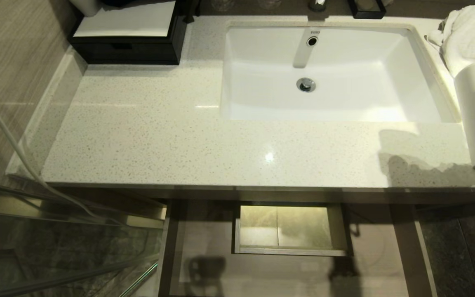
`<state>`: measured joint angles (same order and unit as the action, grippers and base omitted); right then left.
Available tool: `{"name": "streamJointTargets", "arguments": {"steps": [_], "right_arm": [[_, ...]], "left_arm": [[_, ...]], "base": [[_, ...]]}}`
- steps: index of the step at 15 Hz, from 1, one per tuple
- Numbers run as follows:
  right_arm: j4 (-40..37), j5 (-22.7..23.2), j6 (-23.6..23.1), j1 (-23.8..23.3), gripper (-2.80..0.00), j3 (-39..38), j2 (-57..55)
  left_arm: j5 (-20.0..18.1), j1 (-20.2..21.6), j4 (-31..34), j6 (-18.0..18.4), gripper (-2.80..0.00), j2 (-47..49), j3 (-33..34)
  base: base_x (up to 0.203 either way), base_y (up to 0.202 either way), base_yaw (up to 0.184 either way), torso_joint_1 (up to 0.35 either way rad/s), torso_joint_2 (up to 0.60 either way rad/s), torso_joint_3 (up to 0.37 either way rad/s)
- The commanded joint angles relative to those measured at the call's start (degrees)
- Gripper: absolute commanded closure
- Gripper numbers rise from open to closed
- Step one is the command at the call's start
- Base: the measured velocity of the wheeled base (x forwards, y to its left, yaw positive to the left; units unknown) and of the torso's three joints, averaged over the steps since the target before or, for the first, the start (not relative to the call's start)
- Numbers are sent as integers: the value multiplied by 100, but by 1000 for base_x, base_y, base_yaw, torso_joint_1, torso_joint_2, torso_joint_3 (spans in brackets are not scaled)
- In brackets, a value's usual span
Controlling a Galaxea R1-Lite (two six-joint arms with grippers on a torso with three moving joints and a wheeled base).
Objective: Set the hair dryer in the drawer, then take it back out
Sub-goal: Place it on the countertop
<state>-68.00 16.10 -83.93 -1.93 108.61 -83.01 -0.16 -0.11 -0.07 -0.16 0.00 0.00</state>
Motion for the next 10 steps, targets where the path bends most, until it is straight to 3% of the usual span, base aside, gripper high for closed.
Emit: {"name": "streamJointTargets", "arguments": {"steps": [1,6,10], "right_arm": [[-7,-54,-10,186,0,7,-215],[94,-161,118,698,0,38,-485],[452,-378,872,1207,0,38,-671]], "left_arm": [[-2,2,-1,-4,0,0,4],[-2,-4,-1,-3,0,0,1],[-2,2,-1,-11,0,0,0]], "base": [[0,0,0,0,0,0],[0,0,0,0,0,0],[0,0,0,0,0,0]]}}
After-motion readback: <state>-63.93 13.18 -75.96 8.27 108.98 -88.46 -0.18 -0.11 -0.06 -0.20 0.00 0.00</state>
